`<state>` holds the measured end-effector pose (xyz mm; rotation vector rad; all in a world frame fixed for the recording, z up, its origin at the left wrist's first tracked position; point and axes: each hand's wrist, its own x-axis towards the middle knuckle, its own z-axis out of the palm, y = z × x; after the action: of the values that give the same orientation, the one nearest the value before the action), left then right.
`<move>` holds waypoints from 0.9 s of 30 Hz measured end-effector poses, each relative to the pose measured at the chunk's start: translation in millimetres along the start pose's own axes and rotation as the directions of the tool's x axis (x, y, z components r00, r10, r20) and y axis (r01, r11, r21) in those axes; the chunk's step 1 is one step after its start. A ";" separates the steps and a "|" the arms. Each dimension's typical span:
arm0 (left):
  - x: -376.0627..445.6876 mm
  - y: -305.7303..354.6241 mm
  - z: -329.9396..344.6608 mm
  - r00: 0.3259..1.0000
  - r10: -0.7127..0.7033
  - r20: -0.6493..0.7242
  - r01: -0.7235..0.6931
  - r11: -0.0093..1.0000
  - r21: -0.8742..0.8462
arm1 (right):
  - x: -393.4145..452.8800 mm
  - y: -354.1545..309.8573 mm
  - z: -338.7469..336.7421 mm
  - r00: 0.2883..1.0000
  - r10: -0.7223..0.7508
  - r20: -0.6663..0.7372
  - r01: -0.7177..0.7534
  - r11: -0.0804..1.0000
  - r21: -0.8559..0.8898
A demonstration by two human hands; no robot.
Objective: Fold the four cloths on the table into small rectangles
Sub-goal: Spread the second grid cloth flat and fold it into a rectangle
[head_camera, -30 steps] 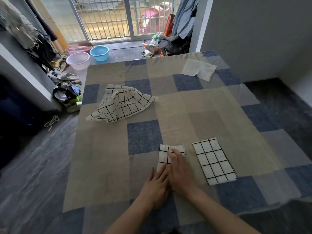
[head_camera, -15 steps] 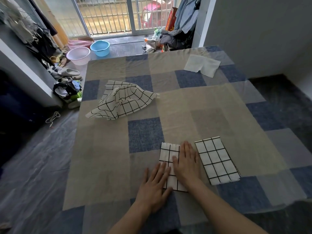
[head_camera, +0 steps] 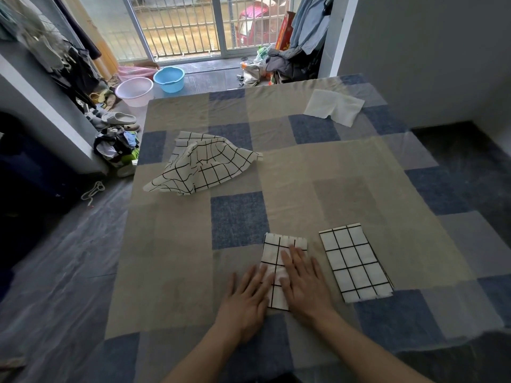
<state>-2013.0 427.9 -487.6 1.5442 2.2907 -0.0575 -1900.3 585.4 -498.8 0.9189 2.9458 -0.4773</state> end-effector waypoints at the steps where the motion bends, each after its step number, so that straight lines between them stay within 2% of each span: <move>1: -3.8 -4.9 -1.1 1.000 -0.011 0.004 0.011 1.000 -0.020 | -0.5 3.3 -0.6 1.000 0.022 -0.007 -0.022 1.000 0.006; 9: -7.5 -10.0 -8.6 0.995 -0.087 0.051 0.090 0.994 -0.059 | 18.5 3.9 -13.2 0.994 0.106 0.018 -0.106 0.994 -0.014; 14: -3.7 -2.2 -30.0 0.991 -0.101 0.087 0.097 0.994 0.040 | 46.5 -4.5 -40.8 0.985 0.144 0.099 -0.143 0.990 -0.015; 17: 4.2 1.3 -43.4 0.991 -0.089 0.102 0.083 0.994 0.064 | 57.3 -14.0 -62.9 0.989 0.146 0.012 -0.145 0.988 -0.050; 20: 7.5 -0.1 -49.1 0.991 -0.071 0.110 0.066 0.996 0.056 | 47.5 -24.8 -75.6 0.987 0.141 -0.071 -0.141 0.990 0.006; 22: 7.3 -3.7 -49.2 0.990 -0.063 0.124 0.058 0.998 0.040 | 23.8 -33.8 -75.4 0.995 0.018 -0.093 -0.010 0.997 0.082; 23: 7.3 -5.8 -48.5 0.990 -0.050 0.133 0.046 0.998 0.036 | 8.3 -37.7 -72.8 0.996 -0.070 -0.056 0.076 0.991 0.113; 25: 7.6 -8.6 -47.0 0.988 -0.031 0.150 0.026 0.999 0.036 | -20.4 -41.0 -67.3 0.978 -0.178 0.110 0.167 0.981 0.098; 27: 7.2 -9.2 -45.5 0.988 -0.032 0.148 0.027 0.999 0.041 | -37.6 -34.6 -60.6 0.965 -0.157 0.211 0.150 0.987 0.049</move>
<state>-2036.6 441.6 -449.4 1.4724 2.2072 -0.2185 -1884.2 555.5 -427.2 0.5994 2.8294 -0.5906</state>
